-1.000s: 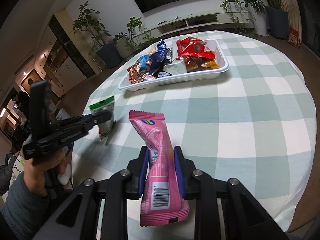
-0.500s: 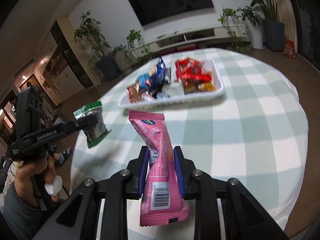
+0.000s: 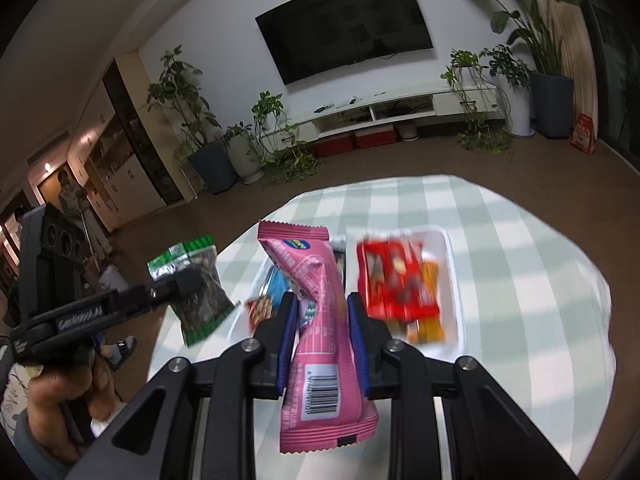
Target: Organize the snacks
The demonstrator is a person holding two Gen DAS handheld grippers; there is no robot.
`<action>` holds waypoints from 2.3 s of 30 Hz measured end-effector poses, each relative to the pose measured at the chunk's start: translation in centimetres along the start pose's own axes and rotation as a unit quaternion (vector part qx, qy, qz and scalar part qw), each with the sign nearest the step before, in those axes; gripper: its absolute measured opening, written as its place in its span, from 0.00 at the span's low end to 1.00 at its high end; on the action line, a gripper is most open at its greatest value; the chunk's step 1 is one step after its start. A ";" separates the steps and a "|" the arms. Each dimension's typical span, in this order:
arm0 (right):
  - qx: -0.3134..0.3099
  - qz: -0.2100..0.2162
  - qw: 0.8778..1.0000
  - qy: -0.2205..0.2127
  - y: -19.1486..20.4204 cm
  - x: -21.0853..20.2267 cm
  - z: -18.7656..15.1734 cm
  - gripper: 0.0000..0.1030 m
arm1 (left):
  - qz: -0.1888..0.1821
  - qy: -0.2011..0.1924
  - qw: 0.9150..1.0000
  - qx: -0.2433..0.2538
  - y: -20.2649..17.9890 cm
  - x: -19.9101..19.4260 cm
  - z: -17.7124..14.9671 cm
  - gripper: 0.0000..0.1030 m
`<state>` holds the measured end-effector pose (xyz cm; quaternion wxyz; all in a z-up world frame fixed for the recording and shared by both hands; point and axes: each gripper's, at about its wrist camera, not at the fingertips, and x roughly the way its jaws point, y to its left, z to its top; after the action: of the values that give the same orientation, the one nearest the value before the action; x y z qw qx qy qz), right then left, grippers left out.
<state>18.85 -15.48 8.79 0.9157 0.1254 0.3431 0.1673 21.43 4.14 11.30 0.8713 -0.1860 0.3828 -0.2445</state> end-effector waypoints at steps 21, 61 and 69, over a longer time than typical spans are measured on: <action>-0.023 -0.050 0.997 0.062 -1.5 13.4 2.2 0.27 | 0.091 0.051 0.995 0.000 4.0 11.3 1.6 0.13; -0.007 -0.086 0.995 -0.049 -2.7 1.2 -1.7 1.00 | 0.263 -0.163 0.950 0.049 -2.4 -7.8 -13.0 0.96; 0.009 -0.105 0.992 -0.071 -2.5 -5.2 -7.7 1.00 | 0.258 -0.127 0.958 0.009 -2.9 -9.7 -19.0 0.96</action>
<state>10.54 -18.97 5.36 0.9491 0.1086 0.2899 0.0582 0.49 4.69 6.21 0.9478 -0.1023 0.3019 0.0108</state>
